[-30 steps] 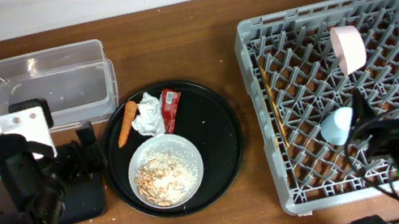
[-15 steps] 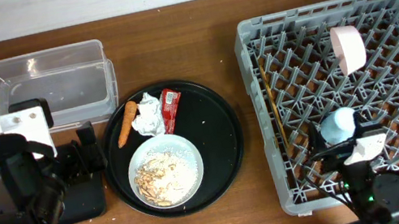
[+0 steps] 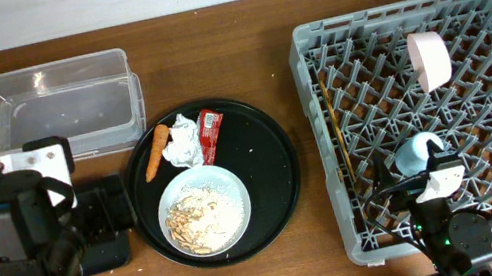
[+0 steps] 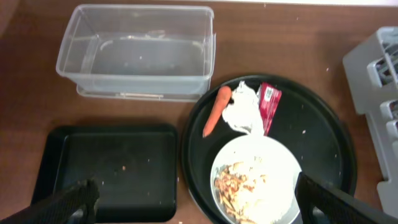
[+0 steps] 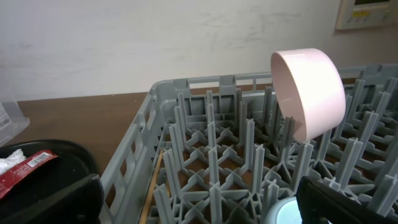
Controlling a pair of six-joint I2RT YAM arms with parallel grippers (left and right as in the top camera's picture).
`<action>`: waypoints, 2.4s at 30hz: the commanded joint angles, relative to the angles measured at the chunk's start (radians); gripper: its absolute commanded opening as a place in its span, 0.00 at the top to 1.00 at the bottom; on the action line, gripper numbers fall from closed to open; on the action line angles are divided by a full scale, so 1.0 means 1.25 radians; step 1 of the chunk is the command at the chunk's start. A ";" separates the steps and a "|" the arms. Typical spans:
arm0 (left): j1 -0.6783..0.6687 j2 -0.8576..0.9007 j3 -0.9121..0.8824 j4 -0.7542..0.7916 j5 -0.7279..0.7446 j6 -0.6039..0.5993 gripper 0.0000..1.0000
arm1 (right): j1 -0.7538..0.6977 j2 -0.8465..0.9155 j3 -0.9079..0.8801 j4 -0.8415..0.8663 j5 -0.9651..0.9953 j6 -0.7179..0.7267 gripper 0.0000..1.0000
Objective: Sort waste into correct bins and load items into the dishwasher rack
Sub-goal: 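Grasp the tissue and red wrapper with the left gripper, drop into clear bin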
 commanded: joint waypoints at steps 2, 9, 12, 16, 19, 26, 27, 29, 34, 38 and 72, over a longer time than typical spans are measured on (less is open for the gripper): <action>-0.001 0.000 0.004 -0.038 -0.006 -0.007 0.01 | -0.004 -0.007 -0.004 -0.007 -0.004 0.005 0.02; -0.001 0.000 0.004 -0.074 0.045 -0.032 0.01 | -0.004 -0.007 -0.004 -0.007 -0.004 0.005 0.02; -0.001 0.004 -0.006 0.046 0.187 -0.049 0.01 | -0.004 -0.007 -0.004 -0.007 -0.004 0.006 0.02; -0.013 0.087 -0.050 0.147 0.234 -0.049 0.01 | -0.004 -0.007 -0.004 -0.007 -0.004 0.005 0.02; -0.051 0.238 -0.065 0.154 0.241 -0.049 0.01 | -0.004 -0.007 -0.004 -0.007 -0.004 0.005 0.02; -0.117 0.560 -0.065 0.262 0.244 -0.042 0.30 | -0.004 -0.007 -0.004 -0.007 -0.004 0.005 0.02; -0.125 0.594 -0.065 0.278 0.222 -0.043 0.34 | -0.004 -0.007 -0.004 -0.007 -0.004 0.006 0.02; -0.145 0.666 -0.065 0.303 0.177 -0.043 0.42 | -0.004 -0.007 -0.004 -0.007 -0.004 0.005 0.02; -0.174 0.780 -0.065 0.345 0.064 -0.043 0.42 | -0.004 -0.007 -0.004 -0.007 -0.004 0.005 0.02; -0.187 0.841 -0.065 0.361 0.063 -0.043 0.55 | -0.004 -0.007 -0.004 -0.007 -0.004 0.005 0.02; -0.139 0.616 0.121 0.219 -0.029 -0.058 0.99 | -0.004 -0.007 -0.004 -0.007 -0.004 0.006 0.02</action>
